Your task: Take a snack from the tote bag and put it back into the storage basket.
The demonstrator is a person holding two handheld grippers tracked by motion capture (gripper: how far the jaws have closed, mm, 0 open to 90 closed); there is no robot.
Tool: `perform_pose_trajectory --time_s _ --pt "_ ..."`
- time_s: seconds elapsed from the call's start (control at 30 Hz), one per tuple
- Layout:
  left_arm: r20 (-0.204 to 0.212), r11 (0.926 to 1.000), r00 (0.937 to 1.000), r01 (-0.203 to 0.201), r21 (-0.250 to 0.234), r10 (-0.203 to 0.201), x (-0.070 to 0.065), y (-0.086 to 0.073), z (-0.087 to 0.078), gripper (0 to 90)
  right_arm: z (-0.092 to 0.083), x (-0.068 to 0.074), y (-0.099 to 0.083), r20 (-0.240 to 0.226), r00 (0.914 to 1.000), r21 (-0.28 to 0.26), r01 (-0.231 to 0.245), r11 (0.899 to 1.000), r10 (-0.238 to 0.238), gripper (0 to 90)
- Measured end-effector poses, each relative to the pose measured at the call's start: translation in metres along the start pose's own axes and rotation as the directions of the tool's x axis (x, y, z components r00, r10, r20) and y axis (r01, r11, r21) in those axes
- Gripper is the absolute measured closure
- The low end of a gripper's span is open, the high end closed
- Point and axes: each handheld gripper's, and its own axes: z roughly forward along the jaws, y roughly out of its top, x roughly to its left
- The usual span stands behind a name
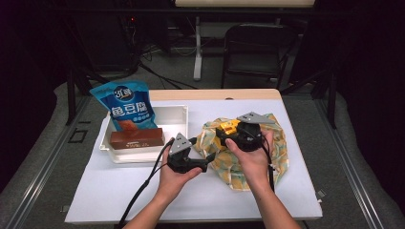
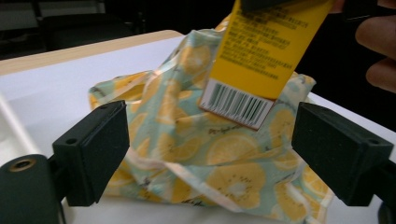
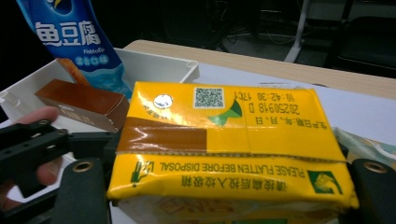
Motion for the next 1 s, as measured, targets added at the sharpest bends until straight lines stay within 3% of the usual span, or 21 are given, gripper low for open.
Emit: perform_pose_trajectory --time_s 0.13,0.27,0.3,0.33,0.4,0.43,0.53,0.67,0.7,0.73,0.9,0.97,1.0 --pt "0.015 0.9998 0.9997 -0.019 0.003 0.019 -0.006 0.002 0.008 13.2 -0.001 0.005 0.0 -0.008 0.9999 -0.002 0.006 1.0 -0.006 29.8" --pt "0.018 0.9998 0.9998 -0.012 -0.015 0.013 -0.008 0.005 0.013 15.6 0.0 0.008 0.0 -0.015 0.9999 -0.001 0.008 1.0 -0.008 29.8" --pt "-0.005 0.9997 0.9999 -0.011 -0.02 0.011 -0.009 0.006 0.014 15.9 -0.001 0.009 -0.001 -0.018 0.9998 0.003 0.013 1.0 -0.013 29.8" --pt "0.021 0.9997 0.9996 -0.019 -0.012 0.019 -0.008 0.007 0.015 16.6 -0.001 0.01 -0.001 -0.022 0.9996 0.009 0.015 1.0 -0.015 29.8" --pt "0.007 0.9998 0.9999 -0.015 -0.014 0.015 -0.011 0.008 0.018 17.7 0.0 0.011 -0.001 -0.029 0.9995 0.009 0.013 1.0 -0.013 29.7" --pt "0.022 0.9998 0.9996 -0.017 -0.012 0.018 -0.01 0.009 0.018 18.8 0.0 0.013 -0.002 -0.031 0.9994 0.005 0.013 1.0 -0.013 29.8" --pt "0.042 0.9998 0.999 -0.013 -0.013 0.013 -0.01 0.01 0.021 23.8 0.0 0.015 -0.003 -0.044 0.999 0.011 0.012 1.0 -0.011 29.7" --pt "0.047 0.9999 0.9989 0.0 -0.012 0.0 -0.009 0.012 0.023 28.2 0.001 0.019 -0.004 -0.056 0.9983 0.019 0.014 1.0 -0.013 29.7" --pt "0.031 0.9998 0.9995 -0.001 -0.02 0.001 -0.009 0.013 0.023 30.2 0.001 0.019 -0.005 -0.06 0.9981 0.021 0.017 1.0 -0.016 29.6" --pt "0.057 0.9998 0.9984 0.004 -0.021 -0.003 -0.009 0.014 0.023 32.0 0.002 0.02 -0.005 -0.062 0.998 0.016 0.013 1.0 -0.012 29.6" --pt "0.07 0.9999 0.9975 -0.011 -0.01 0.012 -0.009 0.014 0.023 41.0 0.004 0.021 -0.004 -0.07 0.9974 0.032 0.017 0.999 -0.015 29.4" --pt "0.058 0.999 0.9976 -0.037 -0.025 0.038 -0.013 0.012 0.022 45.5 0.005 0.02 -0.004 -0.083 0.9964 0.034 0.019 0.999 -0.016 29.0" --pt "0.083 0.9986 0.9953 -0.049 -0.019 0.05 -0.014 0.012 0.021 48.4 0.005 0.02 -0.005 -0.09 0.9958 0.032 0.015 0.999 -0.012 28.6"
